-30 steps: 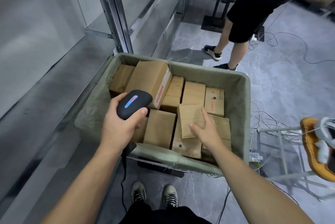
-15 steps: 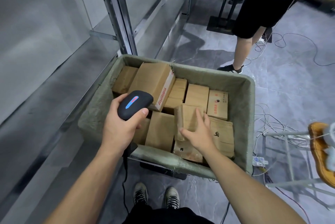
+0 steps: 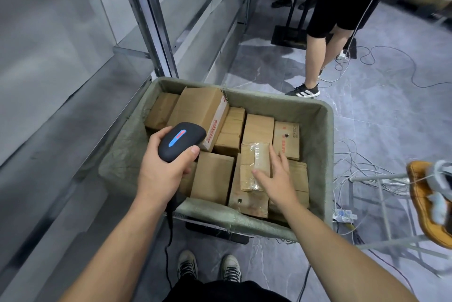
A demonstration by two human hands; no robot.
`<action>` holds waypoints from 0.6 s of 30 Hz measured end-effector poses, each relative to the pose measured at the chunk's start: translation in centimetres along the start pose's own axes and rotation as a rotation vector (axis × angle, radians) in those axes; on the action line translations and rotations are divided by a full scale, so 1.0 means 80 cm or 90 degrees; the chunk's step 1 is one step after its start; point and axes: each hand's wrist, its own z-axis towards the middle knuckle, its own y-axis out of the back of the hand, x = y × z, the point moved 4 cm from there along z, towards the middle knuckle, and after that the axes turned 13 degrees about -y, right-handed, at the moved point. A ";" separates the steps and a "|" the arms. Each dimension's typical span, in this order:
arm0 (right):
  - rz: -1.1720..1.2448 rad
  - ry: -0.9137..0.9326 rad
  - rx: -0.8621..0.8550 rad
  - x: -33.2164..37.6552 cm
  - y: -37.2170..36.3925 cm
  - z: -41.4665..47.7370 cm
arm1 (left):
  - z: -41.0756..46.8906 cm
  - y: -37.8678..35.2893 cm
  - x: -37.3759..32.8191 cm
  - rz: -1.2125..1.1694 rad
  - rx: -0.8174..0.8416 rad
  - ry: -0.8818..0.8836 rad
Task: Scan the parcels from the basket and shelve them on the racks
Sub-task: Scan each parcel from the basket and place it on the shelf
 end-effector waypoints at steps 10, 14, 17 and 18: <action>-0.293 -0.008 -0.134 0.016 -0.030 -0.004 | -0.011 0.010 -0.004 0.002 -0.009 0.004; -0.273 -0.001 -0.136 0.013 -0.024 -0.003 | -0.013 0.017 -0.003 0.010 -0.015 -0.001; -0.154 0.013 -0.096 0.011 -0.018 -0.004 | -0.016 0.020 -0.002 0.011 -0.018 -0.003; -0.108 0.019 -0.080 0.010 -0.016 -0.004 | -0.016 0.021 -0.002 0.010 -0.019 -0.004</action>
